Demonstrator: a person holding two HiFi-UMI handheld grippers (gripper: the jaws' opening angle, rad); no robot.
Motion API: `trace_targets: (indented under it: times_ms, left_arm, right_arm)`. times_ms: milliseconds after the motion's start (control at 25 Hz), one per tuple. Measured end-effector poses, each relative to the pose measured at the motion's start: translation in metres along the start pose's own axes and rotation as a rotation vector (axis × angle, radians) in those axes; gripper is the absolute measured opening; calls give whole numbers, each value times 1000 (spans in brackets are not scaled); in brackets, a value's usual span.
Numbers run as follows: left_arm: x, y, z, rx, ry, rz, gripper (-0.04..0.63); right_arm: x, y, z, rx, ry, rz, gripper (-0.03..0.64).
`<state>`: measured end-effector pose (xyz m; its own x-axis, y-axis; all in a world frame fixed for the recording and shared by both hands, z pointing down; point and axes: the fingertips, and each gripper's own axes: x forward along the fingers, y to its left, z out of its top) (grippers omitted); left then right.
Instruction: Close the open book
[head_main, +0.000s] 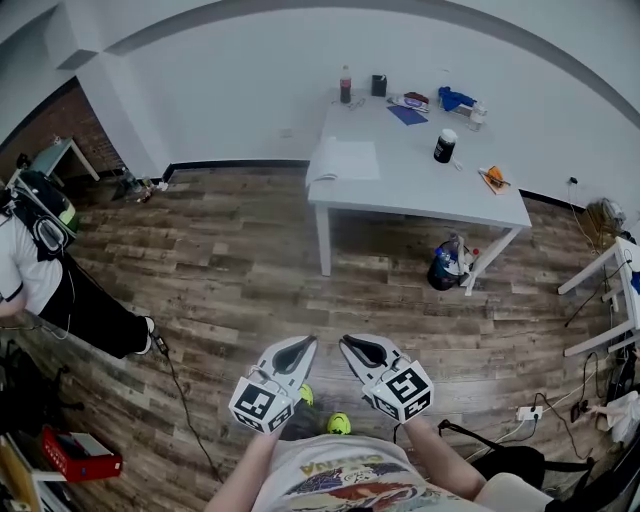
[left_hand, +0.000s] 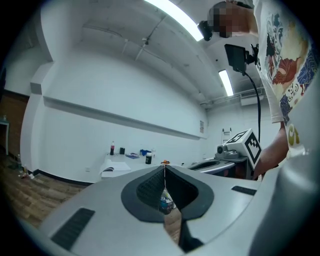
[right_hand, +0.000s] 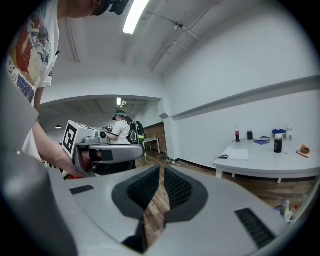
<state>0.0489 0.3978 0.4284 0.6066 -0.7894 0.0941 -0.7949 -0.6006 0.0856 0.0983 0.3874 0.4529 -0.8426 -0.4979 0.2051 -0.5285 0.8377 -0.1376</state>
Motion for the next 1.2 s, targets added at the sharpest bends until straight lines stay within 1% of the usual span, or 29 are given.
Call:
trace_targets:
  times_ms: [160,440,560,880,1200]
  left_arm:
    - [10,19,4,-4,-12,2,12]
    - [45,63,16,-16,-28,-33,12]
    - [64,84,26,-21,-38,-57,12]
    - [101,149,40,-14,-31,-120,12]
    - [121,208,47,-6,-24,-166,12]
  right_arm:
    - [19,-12,5,-3,0,-10,38]
    - [55,-43,25,-3,-2,-47,38]
    - [72,-62,37,-10,7,-63,38]
    - [134,-98,61,-2,9,-115,38]
    - [194,-120,74,9,10,-146,40]
